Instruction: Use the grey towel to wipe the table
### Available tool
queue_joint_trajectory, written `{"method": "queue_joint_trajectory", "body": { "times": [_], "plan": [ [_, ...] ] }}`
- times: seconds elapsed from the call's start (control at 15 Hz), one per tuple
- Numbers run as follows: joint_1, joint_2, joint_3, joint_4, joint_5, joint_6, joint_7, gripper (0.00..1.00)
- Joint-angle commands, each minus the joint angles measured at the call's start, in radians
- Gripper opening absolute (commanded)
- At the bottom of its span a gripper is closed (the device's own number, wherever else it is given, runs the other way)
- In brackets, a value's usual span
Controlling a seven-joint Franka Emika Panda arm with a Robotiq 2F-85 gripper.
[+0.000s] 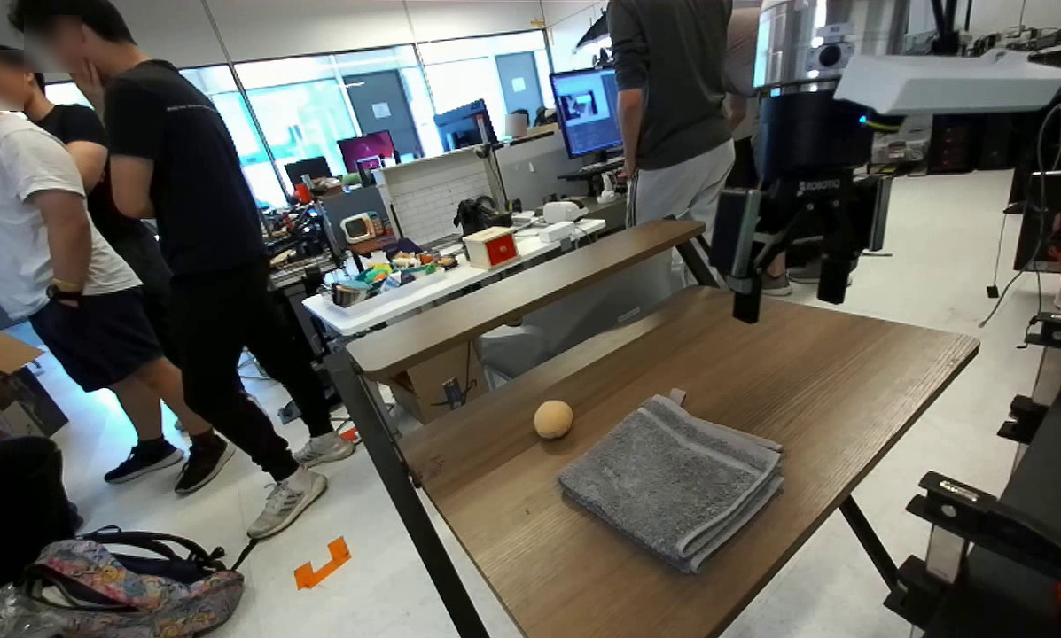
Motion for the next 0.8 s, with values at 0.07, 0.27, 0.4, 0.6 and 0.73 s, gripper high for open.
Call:
{"method": "queue_joint_trajectory", "body": {
  "times": [0.07,0.27,0.4,0.6,0.73],
  "plan": [
    [0.022,0.157,0.04,0.183,0.046,0.027,0.068,1.0],
    [0.068,0.296,0.014,0.312,0.001,0.012,0.176,1.0],
    [0.105,0.397,-0.014,0.395,-0.019,0.007,0.248,1.0],
    [0.145,0.529,-0.041,0.498,-0.029,-0.011,0.315,1.0],
    [0.136,0.6,-0.02,0.561,-0.003,-0.05,0.322,1.0]
  ]
}}
